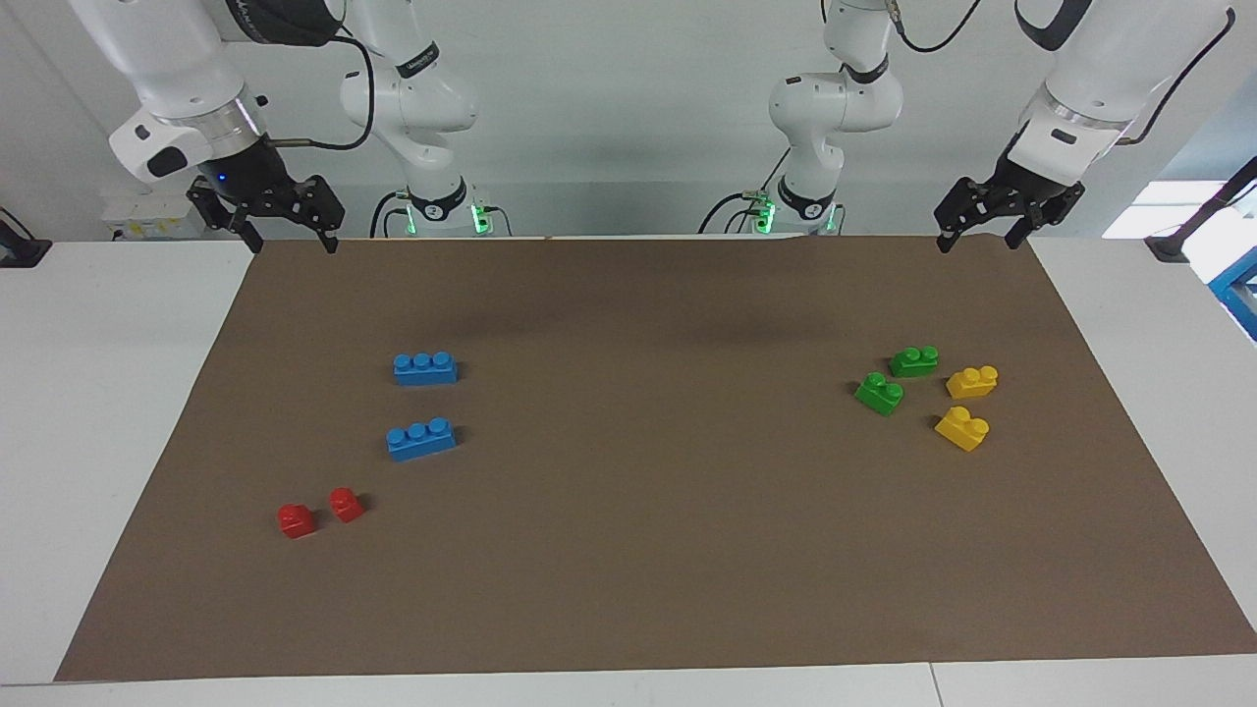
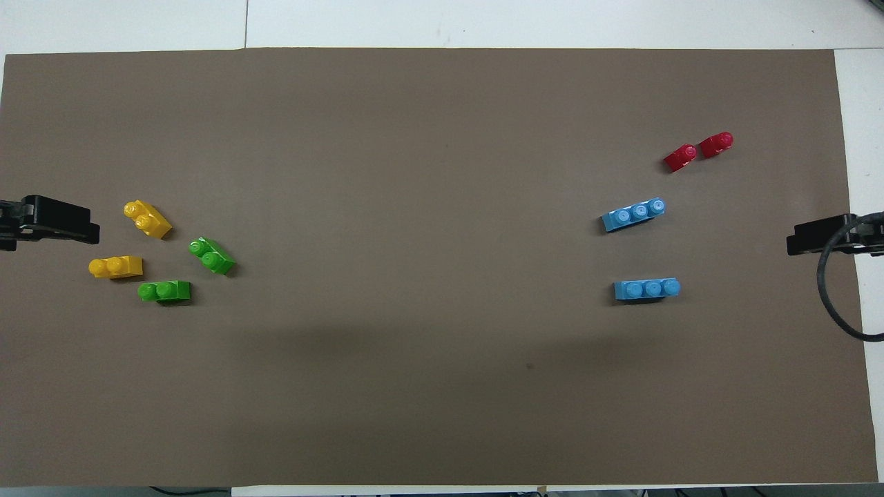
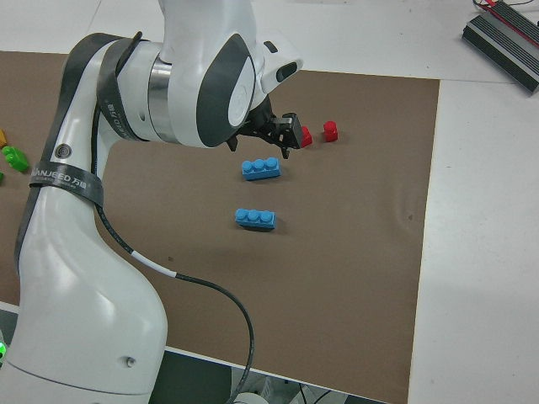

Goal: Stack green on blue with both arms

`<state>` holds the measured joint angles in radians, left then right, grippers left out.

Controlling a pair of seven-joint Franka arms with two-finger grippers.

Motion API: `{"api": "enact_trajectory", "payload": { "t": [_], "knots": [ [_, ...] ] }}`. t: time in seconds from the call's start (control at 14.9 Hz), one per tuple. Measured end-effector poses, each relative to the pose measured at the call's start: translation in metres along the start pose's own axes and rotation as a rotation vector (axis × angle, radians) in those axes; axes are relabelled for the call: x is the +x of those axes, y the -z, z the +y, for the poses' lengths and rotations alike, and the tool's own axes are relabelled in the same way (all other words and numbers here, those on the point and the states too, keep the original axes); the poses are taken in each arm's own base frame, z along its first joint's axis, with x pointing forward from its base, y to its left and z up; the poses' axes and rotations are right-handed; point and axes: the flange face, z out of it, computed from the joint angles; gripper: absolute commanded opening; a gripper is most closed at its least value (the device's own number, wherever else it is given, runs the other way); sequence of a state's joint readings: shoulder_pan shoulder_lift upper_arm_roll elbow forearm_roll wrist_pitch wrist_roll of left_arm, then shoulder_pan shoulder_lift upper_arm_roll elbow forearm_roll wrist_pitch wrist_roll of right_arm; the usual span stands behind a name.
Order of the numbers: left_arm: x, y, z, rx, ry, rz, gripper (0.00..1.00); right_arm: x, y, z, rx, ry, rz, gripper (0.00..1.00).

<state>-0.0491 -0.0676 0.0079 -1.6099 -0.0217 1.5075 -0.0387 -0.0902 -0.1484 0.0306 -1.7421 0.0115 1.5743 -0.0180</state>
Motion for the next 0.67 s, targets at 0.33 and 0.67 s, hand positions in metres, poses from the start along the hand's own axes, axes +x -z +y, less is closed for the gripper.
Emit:
{"api": "enact_trajectory", "payload": {
  "t": [0.33, 0.67],
  "knots": [
    [-0.004, -0.012, 0.000, 0.003, 0.209, -0.024, 1.00, -0.004, 0.006, -0.002, -0.001, 0.033, 0.015, 0.95],
    [-0.015, -0.044, 0.005, -0.007, 0.539, 0.021, 1.00, 0.008, 0.010, 0.001, -0.005, 0.034, 0.118, 0.95]
  ]
}}
